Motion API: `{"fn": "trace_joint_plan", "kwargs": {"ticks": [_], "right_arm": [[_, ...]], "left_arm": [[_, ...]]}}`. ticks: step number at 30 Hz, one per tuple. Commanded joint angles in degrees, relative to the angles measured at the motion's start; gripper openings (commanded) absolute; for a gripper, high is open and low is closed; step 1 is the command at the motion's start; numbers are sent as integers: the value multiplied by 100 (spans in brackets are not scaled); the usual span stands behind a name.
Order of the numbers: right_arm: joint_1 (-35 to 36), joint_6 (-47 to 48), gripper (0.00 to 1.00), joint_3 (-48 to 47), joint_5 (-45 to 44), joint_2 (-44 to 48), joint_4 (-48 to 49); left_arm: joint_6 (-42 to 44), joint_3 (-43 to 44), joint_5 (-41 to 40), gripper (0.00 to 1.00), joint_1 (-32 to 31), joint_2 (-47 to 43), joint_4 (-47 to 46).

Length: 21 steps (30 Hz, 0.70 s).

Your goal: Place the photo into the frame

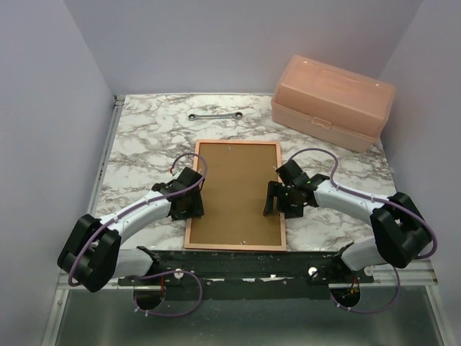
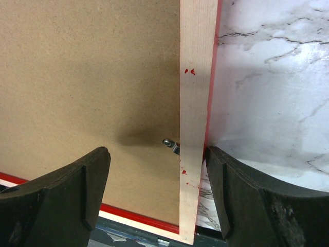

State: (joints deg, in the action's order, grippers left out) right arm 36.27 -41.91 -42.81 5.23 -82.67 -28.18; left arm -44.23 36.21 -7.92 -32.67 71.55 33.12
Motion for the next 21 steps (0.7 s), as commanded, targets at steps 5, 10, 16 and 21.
{"fn": "trace_joint_plan", "kwargs": {"ticks": [5,10,16,21], "right_arm": [[3,70,82,290,64,-385,349],[2,69,82,264,65,-389,347],[-41,84,82,194,124,-399,347],[-77,90,82,175,186,-403,356]], "left_arm": [[0,257,-259,50,-274,650,365],[107,282,-124,35,-393,702,353],[177,312,10,16,-403,735,366],[170,326,-13,3,-420,757,365]]}}
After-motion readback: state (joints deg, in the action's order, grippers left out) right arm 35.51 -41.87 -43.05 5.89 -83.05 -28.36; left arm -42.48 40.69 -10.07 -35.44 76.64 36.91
